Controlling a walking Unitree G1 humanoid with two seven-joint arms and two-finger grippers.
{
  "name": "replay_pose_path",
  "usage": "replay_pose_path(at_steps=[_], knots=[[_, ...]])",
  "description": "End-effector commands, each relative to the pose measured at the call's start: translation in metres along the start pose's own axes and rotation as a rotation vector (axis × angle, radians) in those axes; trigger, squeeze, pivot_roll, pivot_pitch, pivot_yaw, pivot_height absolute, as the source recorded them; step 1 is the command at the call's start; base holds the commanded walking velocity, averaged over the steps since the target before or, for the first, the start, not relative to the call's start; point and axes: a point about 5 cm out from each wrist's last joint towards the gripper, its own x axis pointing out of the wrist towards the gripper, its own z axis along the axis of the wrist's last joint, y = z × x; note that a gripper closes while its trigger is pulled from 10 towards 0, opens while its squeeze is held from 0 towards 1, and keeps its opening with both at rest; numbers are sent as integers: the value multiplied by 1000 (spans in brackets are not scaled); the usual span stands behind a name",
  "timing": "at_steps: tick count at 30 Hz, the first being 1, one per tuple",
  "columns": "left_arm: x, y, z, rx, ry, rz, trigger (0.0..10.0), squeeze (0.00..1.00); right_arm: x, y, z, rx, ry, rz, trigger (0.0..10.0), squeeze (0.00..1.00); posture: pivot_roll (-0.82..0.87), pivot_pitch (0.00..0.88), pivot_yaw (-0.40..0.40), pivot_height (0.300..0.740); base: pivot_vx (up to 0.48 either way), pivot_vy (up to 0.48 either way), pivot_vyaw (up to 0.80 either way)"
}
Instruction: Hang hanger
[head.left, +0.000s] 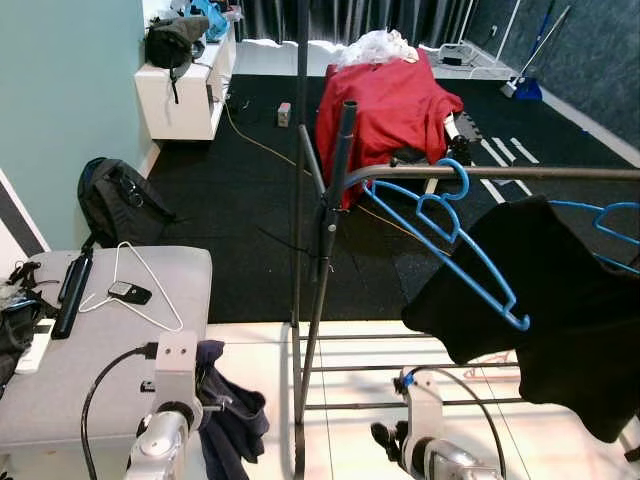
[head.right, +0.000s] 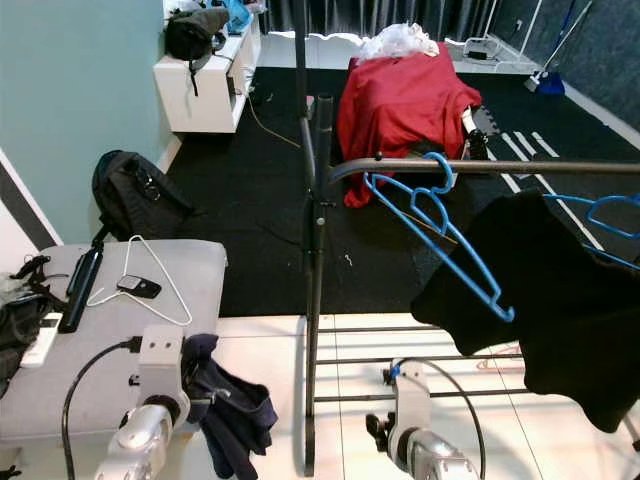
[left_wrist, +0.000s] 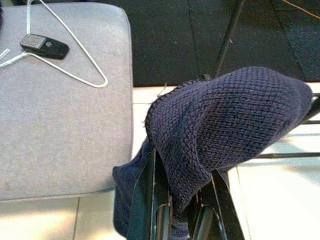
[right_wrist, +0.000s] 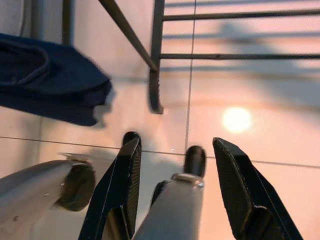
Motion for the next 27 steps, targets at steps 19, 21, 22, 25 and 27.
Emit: replay_pose_path(at_steps=[19, 21, 22, 25, 27], knots=[[0, 2, -31, -146, 137, -11, 10000, 0, 0, -17, 9, 57, -286, -225, 10000, 0, -81, 51, -22, 740, 0, 0, 0], [1, -6, -28, -109, 126, -57, 10000, 0, 2, -12, 18, 40, -326, -193, 10000, 0, -75, 48, -32, 740, 0, 0, 0], [1, -12, -27, -83, 121, -94, 10000, 0, 3, -8, 22, 28, -338, -163, 10000, 0, -74, 49, -34, 740, 0, 0, 0], [-3, -19, -34, -45, 141, -130, 10000, 0, 7, -5, 20, 11, -298, -143, 10000, 0, -79, 49, -32, 740, 0, 0, 0], [-4, -18, -37, -60, 148, -121, 10000, 0, 8, -5, 17, 13, -282, -147, 10000, 0, -79, 49, -32, 740, 0, 0, 0]])
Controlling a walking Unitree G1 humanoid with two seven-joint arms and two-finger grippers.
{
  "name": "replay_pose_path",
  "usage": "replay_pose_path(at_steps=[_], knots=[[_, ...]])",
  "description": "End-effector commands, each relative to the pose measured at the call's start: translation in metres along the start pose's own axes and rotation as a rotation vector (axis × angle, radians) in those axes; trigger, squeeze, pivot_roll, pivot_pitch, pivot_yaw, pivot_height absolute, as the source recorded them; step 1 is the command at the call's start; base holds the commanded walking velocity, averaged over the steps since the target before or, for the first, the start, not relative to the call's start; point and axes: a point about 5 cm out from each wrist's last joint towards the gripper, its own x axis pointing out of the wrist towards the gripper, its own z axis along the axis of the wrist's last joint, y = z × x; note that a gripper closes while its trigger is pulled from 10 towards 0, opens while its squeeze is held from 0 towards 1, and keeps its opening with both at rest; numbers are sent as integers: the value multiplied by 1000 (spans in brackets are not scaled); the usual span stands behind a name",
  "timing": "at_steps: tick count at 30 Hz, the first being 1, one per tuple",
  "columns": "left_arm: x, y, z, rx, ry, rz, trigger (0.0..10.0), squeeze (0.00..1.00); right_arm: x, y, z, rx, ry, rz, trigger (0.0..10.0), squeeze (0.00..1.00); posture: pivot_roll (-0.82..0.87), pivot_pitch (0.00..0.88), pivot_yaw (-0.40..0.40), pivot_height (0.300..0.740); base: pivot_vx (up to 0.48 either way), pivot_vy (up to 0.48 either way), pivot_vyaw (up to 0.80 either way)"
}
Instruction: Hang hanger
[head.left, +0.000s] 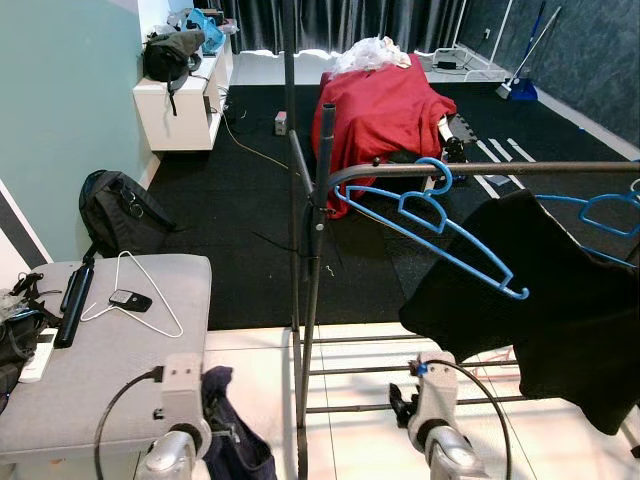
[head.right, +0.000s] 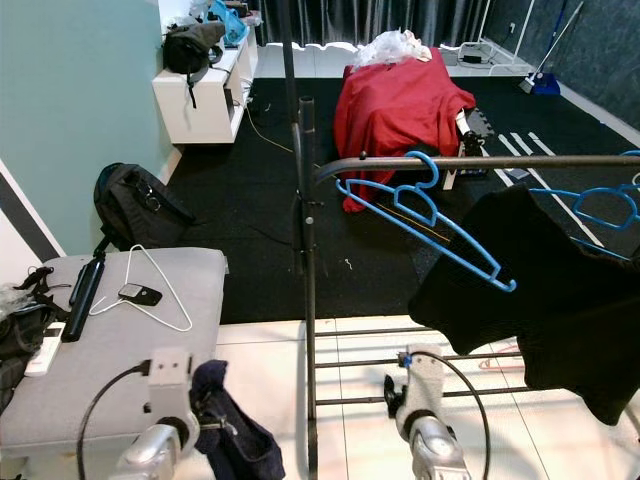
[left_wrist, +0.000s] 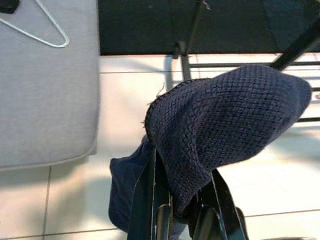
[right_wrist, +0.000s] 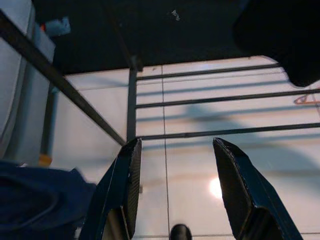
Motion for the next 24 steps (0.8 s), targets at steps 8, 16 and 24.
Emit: replay_pose_path(at_steps=[8, 16, 24], knots=[[-2, 1, -4, -69, -28, 3, 10000, 0, -4, -1, -16, 7, 40, -27, 10000, 0, -79, 15, -44, 740, 0, 0, 0], [2, -4, 13, -72, -94, -38, 10000, 0, -6, -8, -19, 49, 33, -53, 10000, 0, -56, 24, -56, 740, 0, 0, 0], [2, -5, 14, -72, -107, -43, 10000, 0, -4, -5, -17, 47, 29, -37, 10000, 0, -54, 25, -55, 740, -30, 0, 0]])
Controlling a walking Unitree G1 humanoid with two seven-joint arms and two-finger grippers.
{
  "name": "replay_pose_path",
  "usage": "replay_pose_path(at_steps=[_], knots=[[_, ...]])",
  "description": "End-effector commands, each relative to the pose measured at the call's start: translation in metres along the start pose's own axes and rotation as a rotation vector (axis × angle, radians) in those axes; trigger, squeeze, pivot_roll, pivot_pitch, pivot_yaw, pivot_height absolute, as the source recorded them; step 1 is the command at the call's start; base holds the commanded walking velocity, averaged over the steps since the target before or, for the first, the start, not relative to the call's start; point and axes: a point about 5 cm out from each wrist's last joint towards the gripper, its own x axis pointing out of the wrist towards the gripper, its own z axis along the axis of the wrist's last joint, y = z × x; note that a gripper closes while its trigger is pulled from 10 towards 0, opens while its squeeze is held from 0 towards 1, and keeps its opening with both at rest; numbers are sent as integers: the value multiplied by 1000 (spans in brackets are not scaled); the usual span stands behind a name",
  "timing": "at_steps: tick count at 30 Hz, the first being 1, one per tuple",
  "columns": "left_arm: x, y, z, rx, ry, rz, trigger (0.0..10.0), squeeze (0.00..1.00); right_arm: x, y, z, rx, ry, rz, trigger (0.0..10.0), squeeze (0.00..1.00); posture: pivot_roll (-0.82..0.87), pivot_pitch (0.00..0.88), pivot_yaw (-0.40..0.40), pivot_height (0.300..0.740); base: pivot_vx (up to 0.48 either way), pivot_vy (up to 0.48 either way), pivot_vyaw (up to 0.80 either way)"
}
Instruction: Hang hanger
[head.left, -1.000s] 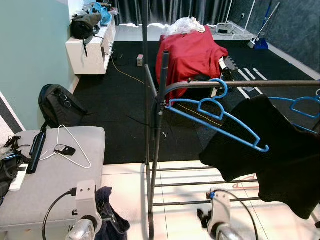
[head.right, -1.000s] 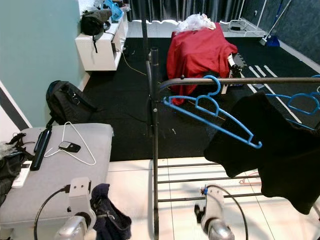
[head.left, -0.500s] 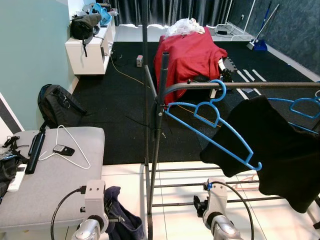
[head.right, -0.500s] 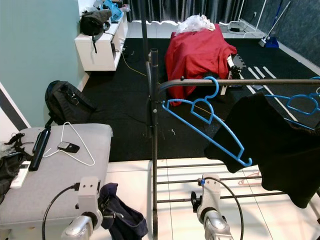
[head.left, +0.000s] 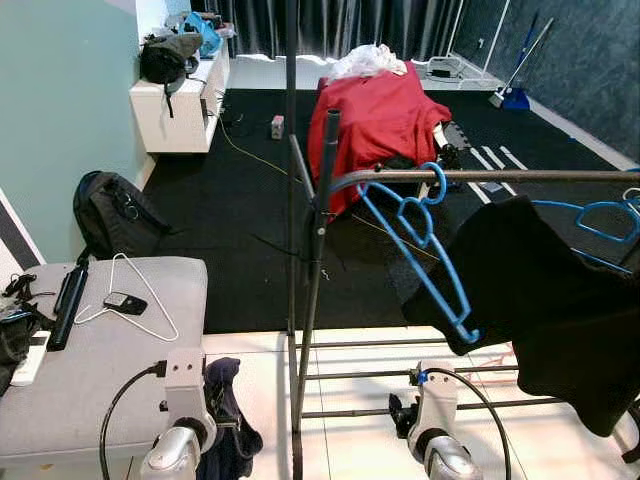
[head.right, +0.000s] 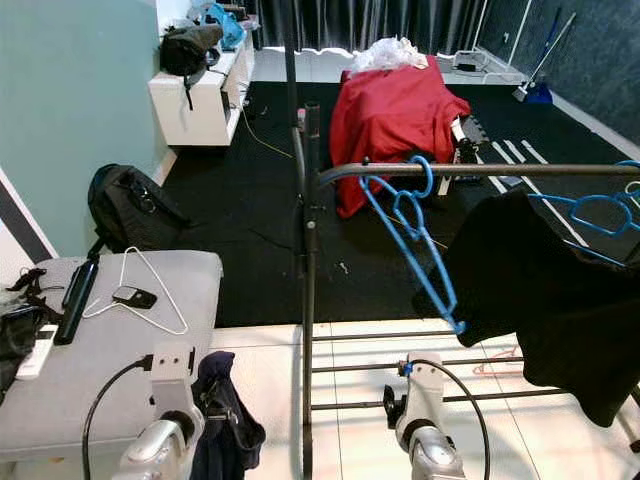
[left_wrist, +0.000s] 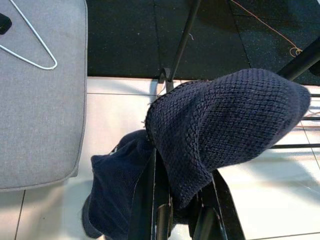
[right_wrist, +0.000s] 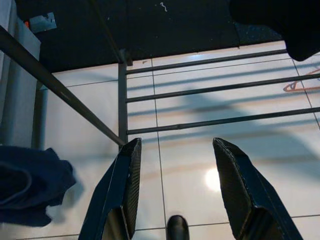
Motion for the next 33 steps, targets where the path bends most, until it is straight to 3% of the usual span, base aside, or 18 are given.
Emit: replay_pose_path(at_steps=[1, 33], knots=[[2, -6, 2, -11, -18, -18, 10000, 0, 0, 1, 0, 9, -2, 1, 10000, 0, -54, 25, -55, 740, -240, 0, 0], [4, -6, 8, -3, -34, -33, 10000, 0, 0, 3, -3, 14, 0, 25, 10000, 0, -57, 12, -54, 740, -271, 0, 0]])
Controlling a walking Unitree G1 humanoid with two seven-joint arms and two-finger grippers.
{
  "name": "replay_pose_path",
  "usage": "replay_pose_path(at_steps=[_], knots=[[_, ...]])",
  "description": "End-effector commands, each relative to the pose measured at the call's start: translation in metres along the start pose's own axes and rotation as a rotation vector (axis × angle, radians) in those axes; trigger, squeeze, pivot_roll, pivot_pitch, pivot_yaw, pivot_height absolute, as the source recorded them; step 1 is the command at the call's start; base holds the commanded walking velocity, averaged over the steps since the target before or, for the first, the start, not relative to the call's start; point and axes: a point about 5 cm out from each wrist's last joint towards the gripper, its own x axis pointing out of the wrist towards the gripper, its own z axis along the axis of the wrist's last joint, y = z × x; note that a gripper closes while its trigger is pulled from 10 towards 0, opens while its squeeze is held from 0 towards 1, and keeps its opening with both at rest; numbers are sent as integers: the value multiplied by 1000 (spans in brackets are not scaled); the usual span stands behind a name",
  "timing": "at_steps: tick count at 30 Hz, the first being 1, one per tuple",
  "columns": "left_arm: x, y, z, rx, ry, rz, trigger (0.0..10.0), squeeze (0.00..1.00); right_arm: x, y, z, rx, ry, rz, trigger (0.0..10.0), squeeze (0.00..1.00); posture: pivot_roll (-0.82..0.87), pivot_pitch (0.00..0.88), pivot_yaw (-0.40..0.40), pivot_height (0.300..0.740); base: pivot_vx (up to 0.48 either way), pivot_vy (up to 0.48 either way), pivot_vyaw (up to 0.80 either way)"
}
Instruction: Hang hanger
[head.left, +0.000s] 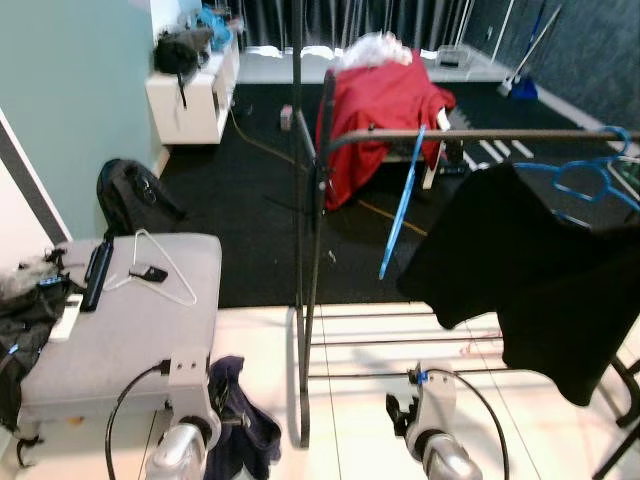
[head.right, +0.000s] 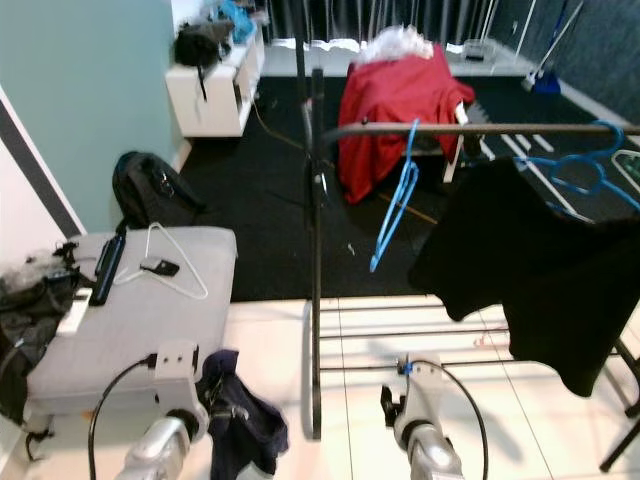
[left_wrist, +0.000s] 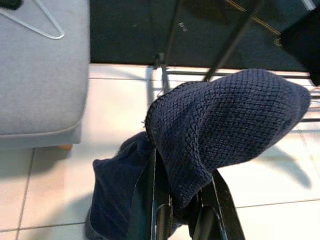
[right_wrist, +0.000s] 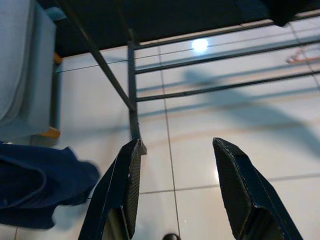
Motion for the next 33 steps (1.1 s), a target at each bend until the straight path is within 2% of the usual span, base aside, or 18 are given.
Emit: replay_pose_path(at_steps=[1, 33], knots=[[-1, 2, 1, 0, -10, 4, 10000, 0, 0, 4, -3, -3, 9, 11, 10000, 0, -57, 12, -54, 740, -277, 0, 0], [-1, 2, 1, 4, -9, 2, 10000, 0, 1, 5, -2, -6, 9, 15, 10000, 0, -49, 27, -56, 740, -276, 0, 0]])
